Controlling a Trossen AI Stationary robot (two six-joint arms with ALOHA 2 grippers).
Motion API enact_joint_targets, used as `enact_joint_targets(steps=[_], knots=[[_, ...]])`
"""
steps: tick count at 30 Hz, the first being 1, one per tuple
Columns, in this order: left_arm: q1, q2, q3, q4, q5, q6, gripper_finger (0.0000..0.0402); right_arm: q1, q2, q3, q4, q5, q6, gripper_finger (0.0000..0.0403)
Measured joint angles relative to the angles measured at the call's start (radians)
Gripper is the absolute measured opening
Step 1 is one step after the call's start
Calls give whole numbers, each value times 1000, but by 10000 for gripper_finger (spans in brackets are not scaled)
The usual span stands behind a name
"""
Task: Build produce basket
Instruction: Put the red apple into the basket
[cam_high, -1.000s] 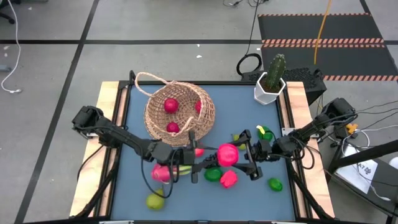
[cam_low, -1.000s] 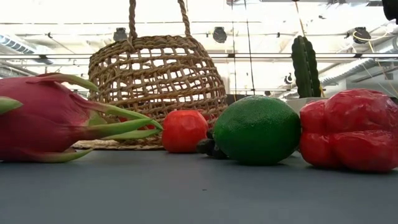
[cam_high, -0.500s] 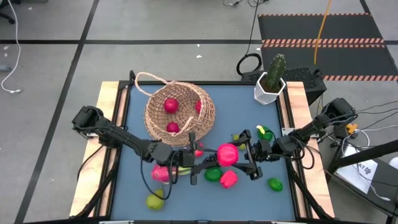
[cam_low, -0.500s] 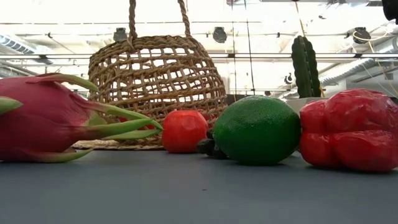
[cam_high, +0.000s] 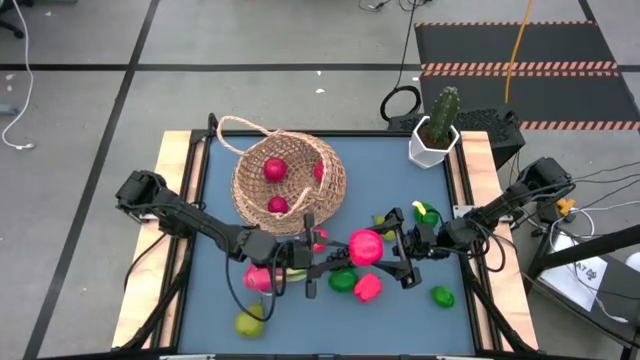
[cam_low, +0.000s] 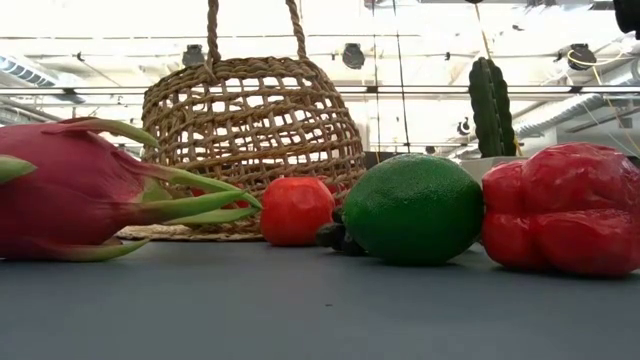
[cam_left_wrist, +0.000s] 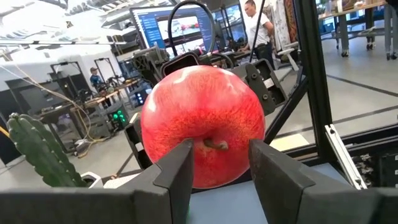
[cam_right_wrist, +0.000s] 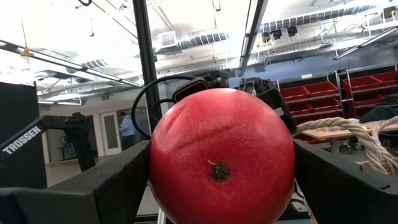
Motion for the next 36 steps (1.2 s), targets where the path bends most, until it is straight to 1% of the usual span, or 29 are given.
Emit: enact_joint_targets(steps=[33,36], knots=[[0,0,0,20,-2,-31,151,0,0,0,-3,-1,-1,357],[1,0,0,20,-3,-32,143,0,0,0,-3,-1,-1,357]])
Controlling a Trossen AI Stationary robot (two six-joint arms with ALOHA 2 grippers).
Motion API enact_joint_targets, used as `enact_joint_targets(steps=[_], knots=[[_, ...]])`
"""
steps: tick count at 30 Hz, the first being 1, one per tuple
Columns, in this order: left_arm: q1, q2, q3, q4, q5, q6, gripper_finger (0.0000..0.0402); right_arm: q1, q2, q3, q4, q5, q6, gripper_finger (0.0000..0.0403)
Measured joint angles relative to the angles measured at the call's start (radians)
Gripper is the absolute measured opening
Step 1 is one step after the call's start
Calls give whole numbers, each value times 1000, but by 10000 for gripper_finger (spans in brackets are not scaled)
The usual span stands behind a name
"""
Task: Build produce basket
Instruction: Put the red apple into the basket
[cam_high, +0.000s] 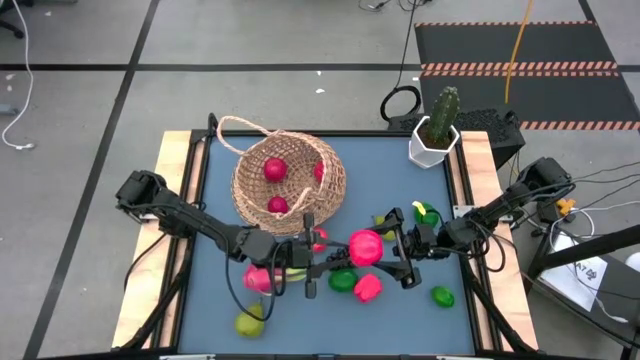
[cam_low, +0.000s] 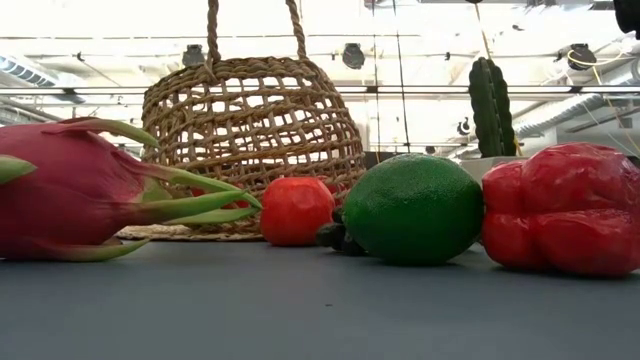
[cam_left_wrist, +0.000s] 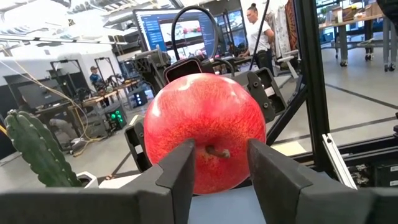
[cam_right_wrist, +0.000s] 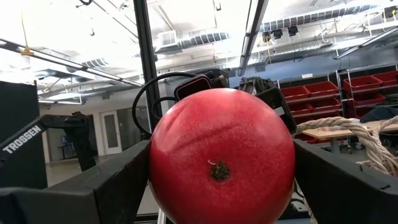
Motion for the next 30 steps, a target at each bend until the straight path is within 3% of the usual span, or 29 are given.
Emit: enact_joint_targets(steps=[14,30], knots=[[0,0,0,-11,-1,0,11,0,0,0,0,-3,0,357],[0,0,0,-20,-1,-16,4,2,0,0,2,-12,-34,358]])
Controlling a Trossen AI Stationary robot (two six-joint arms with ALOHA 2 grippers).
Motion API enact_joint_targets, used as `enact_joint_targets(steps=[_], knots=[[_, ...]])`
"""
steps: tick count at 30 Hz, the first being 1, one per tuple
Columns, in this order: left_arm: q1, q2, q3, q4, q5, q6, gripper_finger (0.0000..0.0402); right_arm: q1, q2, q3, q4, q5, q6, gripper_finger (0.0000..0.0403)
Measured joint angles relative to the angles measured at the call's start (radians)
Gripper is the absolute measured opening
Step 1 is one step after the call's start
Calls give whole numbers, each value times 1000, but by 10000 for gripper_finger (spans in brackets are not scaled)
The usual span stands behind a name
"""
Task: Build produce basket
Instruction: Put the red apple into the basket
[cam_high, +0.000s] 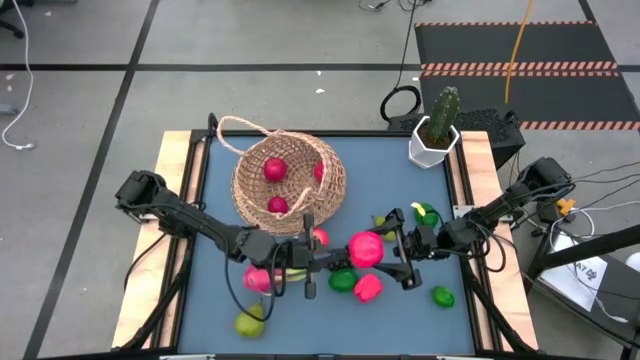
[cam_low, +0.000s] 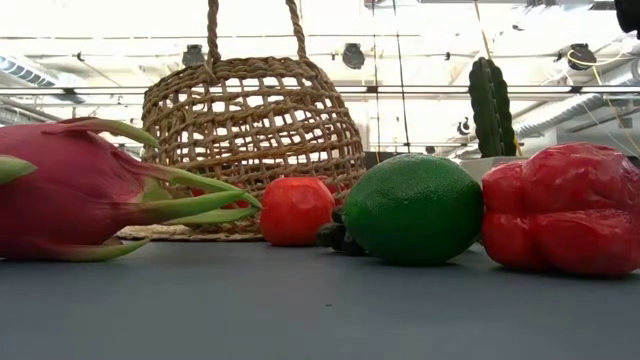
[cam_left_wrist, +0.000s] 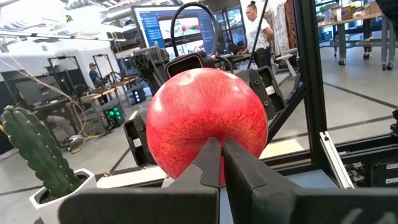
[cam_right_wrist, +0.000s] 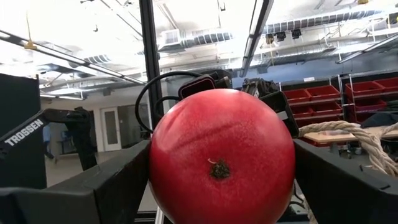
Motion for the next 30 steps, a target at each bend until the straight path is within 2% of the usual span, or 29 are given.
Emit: enact_joint_targets(steps=[3,8,13,30], knots=[[-1,0,0,-1,5,-1,5,0,0,0,2,-39,0,358],[-1,0,0,-2,5,-1,4,0,0,0,-2,-45,-13,359],[0,1,0,-11,3,-1,3,0,-1,0,-8,-46,-23,394],[-7,-37,-1,-58,-6,-6,3,0,-1,0,14,-52,-39,399]])
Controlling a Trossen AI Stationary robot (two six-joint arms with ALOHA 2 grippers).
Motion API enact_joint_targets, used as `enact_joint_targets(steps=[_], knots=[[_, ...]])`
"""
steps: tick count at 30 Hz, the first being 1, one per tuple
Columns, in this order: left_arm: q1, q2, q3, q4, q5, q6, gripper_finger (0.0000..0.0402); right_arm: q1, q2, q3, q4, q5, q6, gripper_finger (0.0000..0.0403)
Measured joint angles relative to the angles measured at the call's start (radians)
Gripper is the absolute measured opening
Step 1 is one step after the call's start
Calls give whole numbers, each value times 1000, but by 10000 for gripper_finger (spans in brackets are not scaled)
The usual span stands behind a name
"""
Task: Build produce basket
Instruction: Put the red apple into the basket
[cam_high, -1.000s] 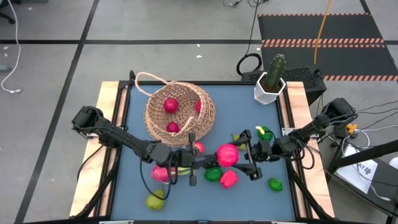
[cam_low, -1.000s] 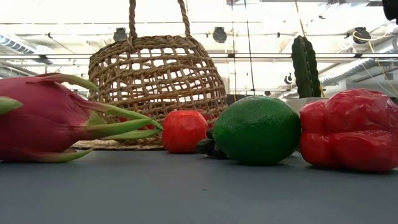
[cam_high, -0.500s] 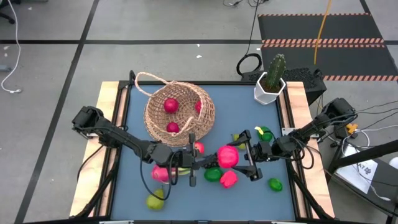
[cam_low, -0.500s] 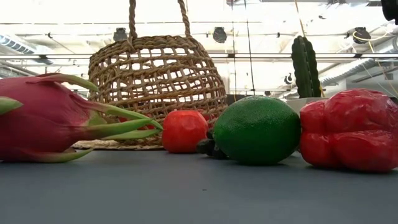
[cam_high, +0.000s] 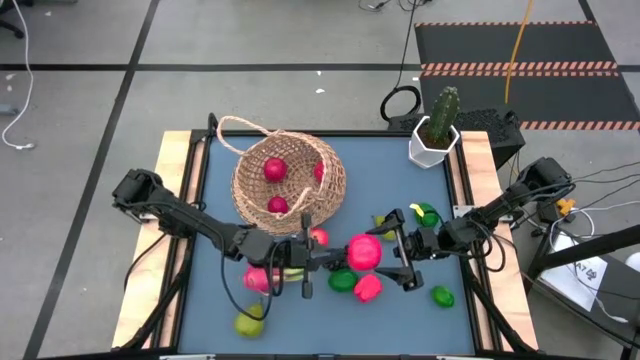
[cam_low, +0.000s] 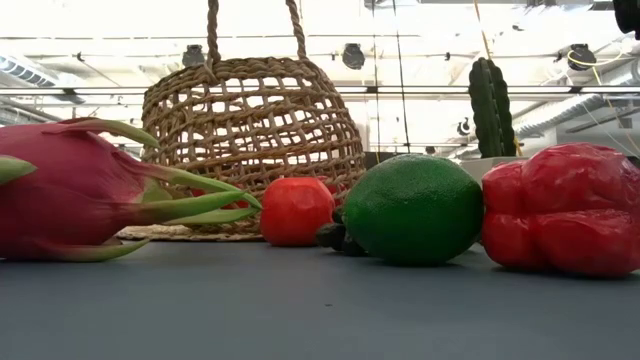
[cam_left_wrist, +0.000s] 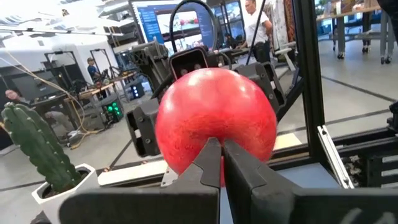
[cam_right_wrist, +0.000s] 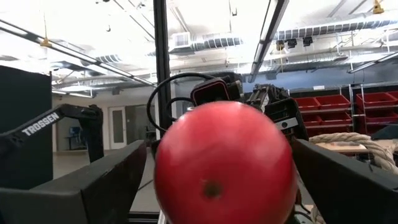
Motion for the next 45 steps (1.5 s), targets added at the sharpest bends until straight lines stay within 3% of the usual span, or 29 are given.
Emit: enact_joint_targets(steps=[10,17,23,30,39,45], knots=[[-28,-126,0,-155,-18,-36,4,0,-12,0,11,33,-15,399],[-34,-256,13,-303,-88,-77,4,0,-12,0,-16,33,-16,399],[-13,-353,108,-571,-136,-115,3,0,-11,0,-24,33,-21,398],[62,-366,288,-881,-162,-159,2,0,-11,0,-36,33,-35,398],[186,-362,449,-1146,-158,-201,1,0,-11,0,-43,33,-33,398],[263,-363,487,-1274,-150,-247,1,0,-11,0,-43,33,-32,398]])
